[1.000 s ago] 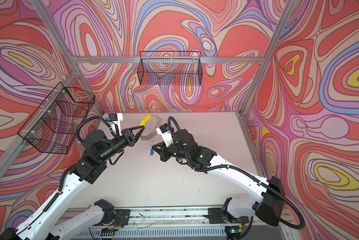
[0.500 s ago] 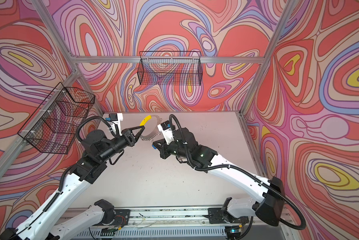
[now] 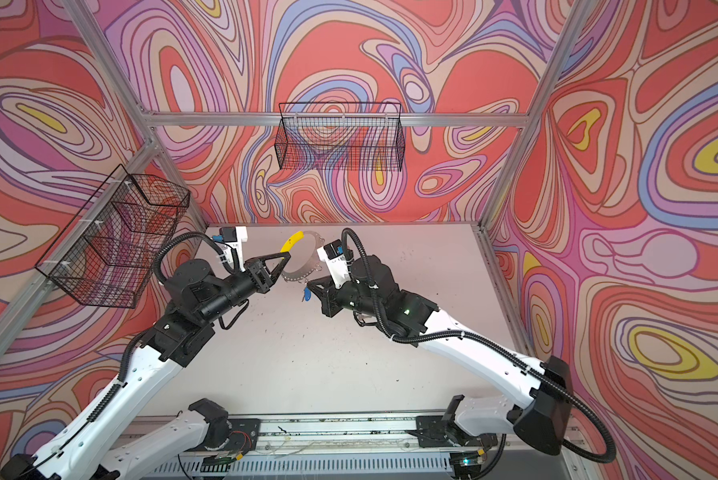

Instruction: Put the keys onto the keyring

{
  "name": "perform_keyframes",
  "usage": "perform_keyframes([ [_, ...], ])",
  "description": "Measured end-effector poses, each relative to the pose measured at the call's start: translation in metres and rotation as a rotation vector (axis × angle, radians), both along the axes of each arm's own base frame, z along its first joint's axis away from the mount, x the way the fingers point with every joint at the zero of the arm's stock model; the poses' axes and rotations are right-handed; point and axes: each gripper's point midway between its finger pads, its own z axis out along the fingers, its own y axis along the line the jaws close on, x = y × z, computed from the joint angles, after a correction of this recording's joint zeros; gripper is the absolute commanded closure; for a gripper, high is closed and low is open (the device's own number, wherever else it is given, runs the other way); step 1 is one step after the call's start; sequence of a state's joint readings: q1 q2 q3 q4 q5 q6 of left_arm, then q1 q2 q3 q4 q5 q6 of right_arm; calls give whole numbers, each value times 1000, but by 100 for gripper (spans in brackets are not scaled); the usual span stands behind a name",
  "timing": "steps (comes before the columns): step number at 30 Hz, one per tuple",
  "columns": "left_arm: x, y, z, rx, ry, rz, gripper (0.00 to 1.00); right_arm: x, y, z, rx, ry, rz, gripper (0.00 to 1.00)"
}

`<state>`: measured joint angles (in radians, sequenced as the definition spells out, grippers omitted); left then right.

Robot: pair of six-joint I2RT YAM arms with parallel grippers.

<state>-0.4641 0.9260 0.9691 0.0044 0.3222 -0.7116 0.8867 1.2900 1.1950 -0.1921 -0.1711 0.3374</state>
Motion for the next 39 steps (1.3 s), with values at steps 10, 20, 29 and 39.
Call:
perform_keyframes([
  [10, -1, -1, -1, 1, 1, -10, 100, 1, 0, 0, -2, -3, -3, 100],
  [20, -1, -1, 0, 0, 1, -10, 100, 11, -7, -3, 5, 13, -23, 100],
  [29, -2, -2, 0, 0, 1, -18, 100, 12, -6, -12, 16, 46, -1, 100],
  [39, -2, -3, -1, -17, 8, -21, 100, 13, -5, -20, 68, 82, 38, 100],
])
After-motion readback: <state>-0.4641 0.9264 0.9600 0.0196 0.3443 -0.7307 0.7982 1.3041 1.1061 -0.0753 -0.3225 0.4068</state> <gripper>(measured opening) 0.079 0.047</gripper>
